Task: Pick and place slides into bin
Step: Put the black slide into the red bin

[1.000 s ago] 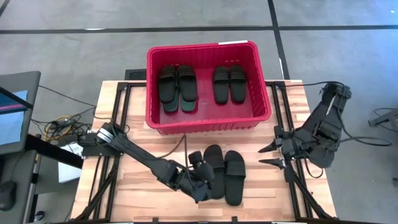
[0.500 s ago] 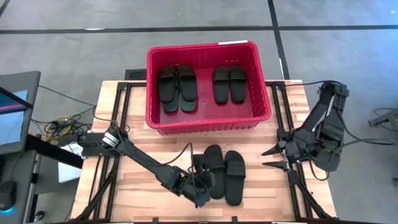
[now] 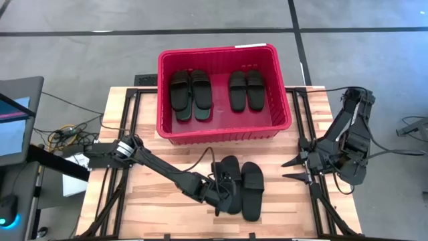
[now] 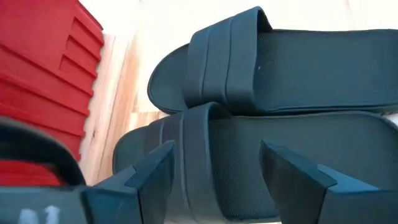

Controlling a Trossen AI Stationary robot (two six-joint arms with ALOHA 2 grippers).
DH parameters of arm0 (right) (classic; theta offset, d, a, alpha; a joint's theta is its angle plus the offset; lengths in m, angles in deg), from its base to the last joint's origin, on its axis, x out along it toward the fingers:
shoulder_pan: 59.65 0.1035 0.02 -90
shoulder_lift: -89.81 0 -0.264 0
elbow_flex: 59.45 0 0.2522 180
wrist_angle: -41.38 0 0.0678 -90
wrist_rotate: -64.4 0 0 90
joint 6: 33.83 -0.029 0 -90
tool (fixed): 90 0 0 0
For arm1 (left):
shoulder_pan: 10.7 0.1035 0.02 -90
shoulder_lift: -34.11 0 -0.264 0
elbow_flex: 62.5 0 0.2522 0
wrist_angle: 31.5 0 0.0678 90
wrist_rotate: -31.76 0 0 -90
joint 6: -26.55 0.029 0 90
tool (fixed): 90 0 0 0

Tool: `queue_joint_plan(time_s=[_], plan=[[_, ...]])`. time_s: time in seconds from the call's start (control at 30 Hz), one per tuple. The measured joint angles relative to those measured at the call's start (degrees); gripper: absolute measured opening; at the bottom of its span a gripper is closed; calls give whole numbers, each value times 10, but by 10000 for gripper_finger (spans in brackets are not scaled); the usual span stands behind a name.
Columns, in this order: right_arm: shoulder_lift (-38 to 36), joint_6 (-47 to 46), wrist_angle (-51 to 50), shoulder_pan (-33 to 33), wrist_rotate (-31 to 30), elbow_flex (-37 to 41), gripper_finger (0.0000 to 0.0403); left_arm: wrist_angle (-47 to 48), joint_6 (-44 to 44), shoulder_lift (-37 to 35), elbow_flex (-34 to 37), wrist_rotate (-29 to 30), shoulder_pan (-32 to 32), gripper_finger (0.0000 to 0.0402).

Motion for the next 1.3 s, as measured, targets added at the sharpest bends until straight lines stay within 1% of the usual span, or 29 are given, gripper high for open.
queue_joint_plan(time_s=[0.3,0.47,0.53,0.67,0.8,0.9,0.97,1.07,1.17,1.27,1.3], plan=[[-3,4,-4,-1,0,0,132,13,9,6,0,-7,18,220],[-3,5,-4,0,0,0,132,-13,49,33,-2,-50,25,220],[-3,5,-3,0,0,0,131,-5,50,41,-3,-37,24,220],[-3,2,-2,0,0,0,131,8,30,45,-5,17,23,220],[-3,2,-2,0,0,0,131,21,23,46,-5,20,24,220],[-3,2,-2,-1,0,0,131,36,14,49,-5,21,27,212],[-3,2,-2,-2,0,0,131,43,4,49,-5,23,29,198],[-3,4,-3,-6,0,0,131,52,-6,49,-5,32,31,158],[-3,5,-3,-10,-1,0,131,52,-10,49,-5,31,32,97],[-3,5,-4,-13,-1,0,131,51,-17,49,-5,31,32,27],[-3,5,-4,-13,-1,0,131,53,-24,49,-7,32,32,15]])
